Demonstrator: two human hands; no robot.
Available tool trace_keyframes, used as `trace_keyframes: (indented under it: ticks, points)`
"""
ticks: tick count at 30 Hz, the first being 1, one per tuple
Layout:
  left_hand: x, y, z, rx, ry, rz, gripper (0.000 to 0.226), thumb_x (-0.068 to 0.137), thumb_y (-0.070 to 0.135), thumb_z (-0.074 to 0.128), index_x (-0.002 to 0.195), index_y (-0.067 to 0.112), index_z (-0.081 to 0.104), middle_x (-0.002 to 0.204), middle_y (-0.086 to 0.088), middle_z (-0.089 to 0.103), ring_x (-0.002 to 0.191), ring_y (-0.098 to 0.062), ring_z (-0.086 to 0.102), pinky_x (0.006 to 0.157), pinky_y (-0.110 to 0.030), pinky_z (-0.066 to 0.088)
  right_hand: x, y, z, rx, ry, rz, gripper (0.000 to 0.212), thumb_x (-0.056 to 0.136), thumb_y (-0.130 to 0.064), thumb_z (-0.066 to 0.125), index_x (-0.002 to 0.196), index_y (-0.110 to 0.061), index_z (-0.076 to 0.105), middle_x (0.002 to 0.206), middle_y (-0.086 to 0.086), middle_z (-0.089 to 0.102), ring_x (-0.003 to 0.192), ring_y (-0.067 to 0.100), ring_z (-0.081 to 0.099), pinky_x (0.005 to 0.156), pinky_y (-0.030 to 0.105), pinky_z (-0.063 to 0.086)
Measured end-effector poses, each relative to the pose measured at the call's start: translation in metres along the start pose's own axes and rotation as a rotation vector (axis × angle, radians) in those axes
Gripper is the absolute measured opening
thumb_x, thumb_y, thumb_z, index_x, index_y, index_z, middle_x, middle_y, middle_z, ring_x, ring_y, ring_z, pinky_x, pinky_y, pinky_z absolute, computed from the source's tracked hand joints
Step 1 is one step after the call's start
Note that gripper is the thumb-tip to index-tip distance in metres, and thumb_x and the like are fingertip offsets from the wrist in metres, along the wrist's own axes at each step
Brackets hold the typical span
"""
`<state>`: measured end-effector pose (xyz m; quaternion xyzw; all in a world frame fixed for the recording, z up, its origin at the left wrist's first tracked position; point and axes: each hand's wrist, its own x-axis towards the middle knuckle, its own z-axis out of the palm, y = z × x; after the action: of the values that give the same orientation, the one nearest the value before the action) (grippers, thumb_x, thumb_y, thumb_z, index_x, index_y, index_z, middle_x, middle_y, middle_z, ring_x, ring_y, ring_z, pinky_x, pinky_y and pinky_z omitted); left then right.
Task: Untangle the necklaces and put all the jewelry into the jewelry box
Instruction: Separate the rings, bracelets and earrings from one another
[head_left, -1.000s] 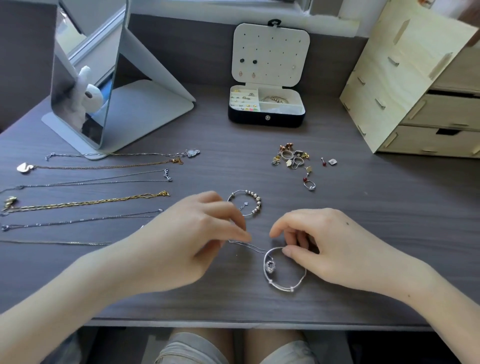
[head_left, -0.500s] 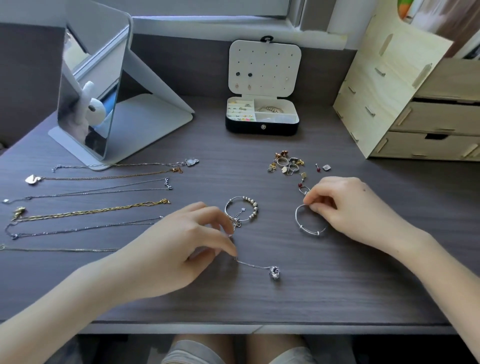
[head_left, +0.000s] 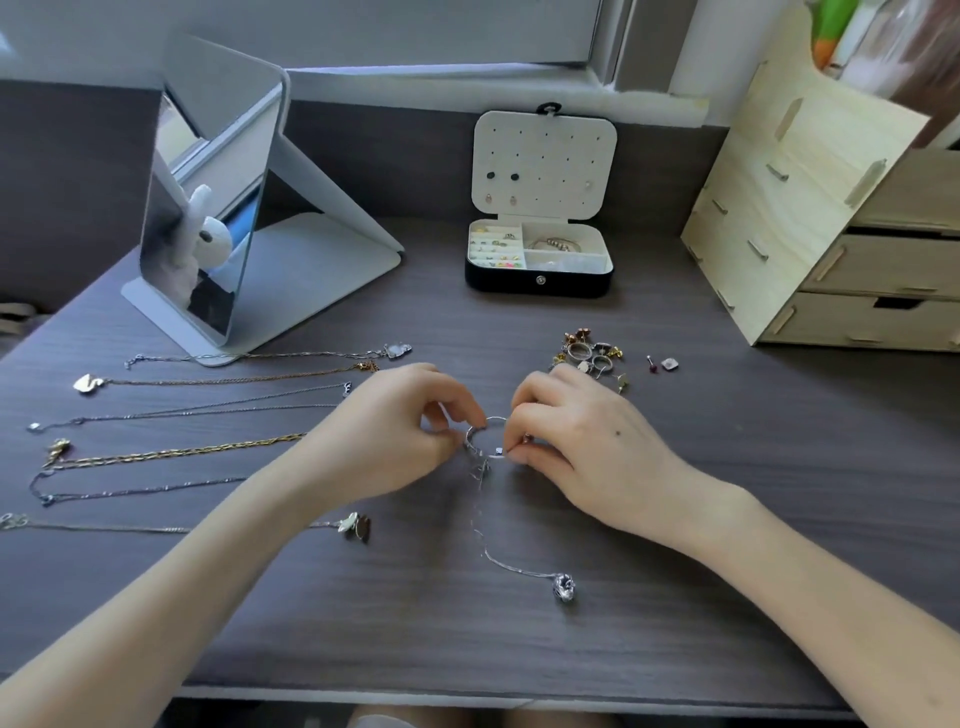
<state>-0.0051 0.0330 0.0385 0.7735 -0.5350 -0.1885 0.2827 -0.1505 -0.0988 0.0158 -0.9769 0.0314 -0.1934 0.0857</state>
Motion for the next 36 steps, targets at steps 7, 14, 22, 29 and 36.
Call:
trace_keyframes:
  ticks: [7,14,22,29,36]
  points:
    - [0.010,-0.003,0.008,-0.385,0.063,-0.197,0.012,0.094,0.006,0.051,0.094,0.015,0.058,0.079,-0.004,0.069,0.076,-0.019,0.066,0.072,-0.034,0.054,0.004,0.008,-0.006,0.074,0.171,-0.031,0.019,0.089,-0.018,0.047,0.078,-0.008,0.059,0.080,0.001,0.061,0.070,0.027,0.054,0.060,0.041,0.047]
    - [0.008,0.008,0.004,-1.109,-0.171,-0.347,0.020,0.082,-0.006,0.058,0.101,0.002,0.059,0.094,-0.020,0.072,0.090,-0.031,0.070,0.084,-0.036,0.056,0.002,0.007,-0.004,0.105,0.273,-0.062,0.026,0.095,-0.017,0.043,0.080,-0.003,0.060,0.084,0.003,0.062,0.072,0.025,0.057,0.066,0.036,0.046]
    - [0.005,-0.001,0.002,-1.055,-0.247,-0.244,0.024,0.067,0.000,0.060,0.088,0.005,0.069,0.083,-0.011,0.070,0.072,-0.017,0.065,0.064,-0.021,0.052,-0.005,0.013,-0.004,0.369,0.246,0.036,0.018,0.091,-0.016,0.047,0.087,-0.003,0.060,0.091,0.002,0.063,0.088,0.018,0.060,0.077,0.034,0.047]
    - [0.004,-0.001,0.001,-0.883,-0.198,-0.204,0.009,0.066,0.015,0.070,0.075,0.016,0.073,0.074,-0.002,0.070,0.067,-0.010,0.061,0.066,-0.021,0.045,-0.007,0.010,-0.012,0.666,0.190,0.180,0.009,0.089,-0.023,0.048,0.089,-0.023,0.057,0.093,-0.010,0.061,0.085,0.014,0.060,0.076,0.028,0.050]
    - [0.002,0.003,0.002,-0.843,-0.203,-0.160,0.015,0.068,0.021,0.069,0.082,0.023,0.075,0.077,0.002,0.064,0.070,-0.009,0.054,0.065,-0.020,0.039,-0.007,0.006,-0.015,0.776,0.146,0.200,0.009,0.089,-0.026,0.049,0.089,-0.029,0.058,0.092,-0.011,0.062,0.081,0.015,0.060,0.075,0.025,0.050]
